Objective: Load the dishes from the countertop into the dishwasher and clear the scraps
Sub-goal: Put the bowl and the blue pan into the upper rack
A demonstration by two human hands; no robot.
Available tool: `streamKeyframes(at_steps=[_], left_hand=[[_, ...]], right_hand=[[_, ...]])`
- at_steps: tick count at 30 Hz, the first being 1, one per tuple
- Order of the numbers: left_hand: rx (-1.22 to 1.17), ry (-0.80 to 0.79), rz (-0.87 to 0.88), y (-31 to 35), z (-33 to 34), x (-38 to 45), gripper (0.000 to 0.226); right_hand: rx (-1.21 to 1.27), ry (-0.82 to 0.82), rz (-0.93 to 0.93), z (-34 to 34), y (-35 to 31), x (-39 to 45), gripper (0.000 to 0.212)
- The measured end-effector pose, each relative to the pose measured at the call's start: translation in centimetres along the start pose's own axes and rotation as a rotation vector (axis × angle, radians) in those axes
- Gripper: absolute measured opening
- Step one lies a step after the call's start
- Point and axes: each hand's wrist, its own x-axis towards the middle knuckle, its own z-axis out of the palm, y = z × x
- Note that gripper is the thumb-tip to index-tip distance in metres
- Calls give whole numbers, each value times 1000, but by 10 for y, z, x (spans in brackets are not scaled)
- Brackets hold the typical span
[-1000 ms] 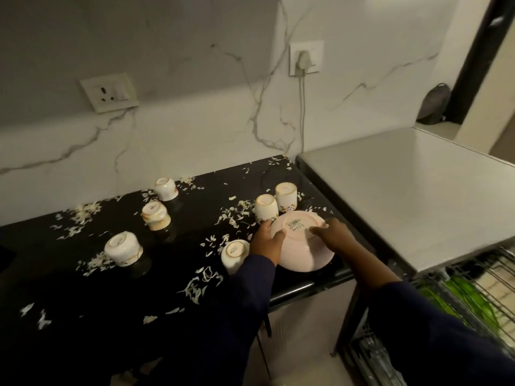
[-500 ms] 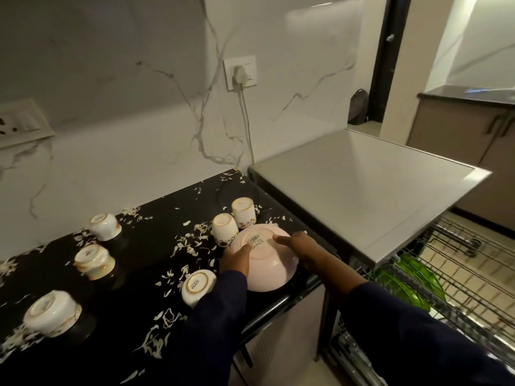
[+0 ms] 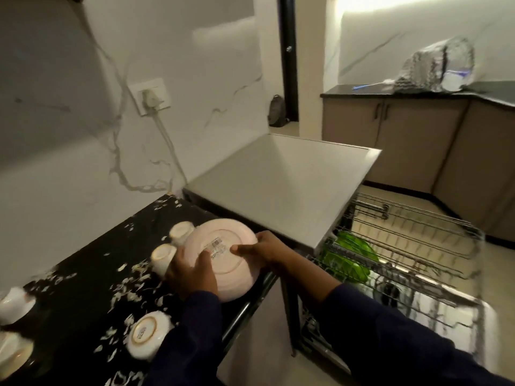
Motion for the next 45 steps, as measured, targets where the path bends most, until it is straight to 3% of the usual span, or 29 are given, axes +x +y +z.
streamKeyframes(at_steps=[3,6,9,13,20,27,32,35,37,45], left_hand=[[-21,14,11,14,10,-16,57],[-17,-10,141,37,25,-31,60],[-31,-137,272,60,57,-52,73],[-151,-335,326,82,117,-90,77],[56,-656,413,102,245,-146,68],[215,-834,356,98,392,-164,61],[353,-876,255,69,477,-147,63],[363,-885,176,43,530,-124,64],[358,-856,109,32,565,-108,65],[242,-709,-2,-18,666,-37,68]], right_hand=[[-25,35,-34,-17,-3,-12,64],[14,81,-41,-48,-14,-28,60],[118,111,-16,-96,-16,-45,45],[207,186,34,-177,4,-61,45],[374,313,110,-314,60,-70,50],[510,480,219,-417,115,-30,50],[499,508,324,-462,150,34,42],[469,520,374,-480,174,84,58],[463,525,386,-494,182,121,67],[486,535,442,-506,225,250,65]])
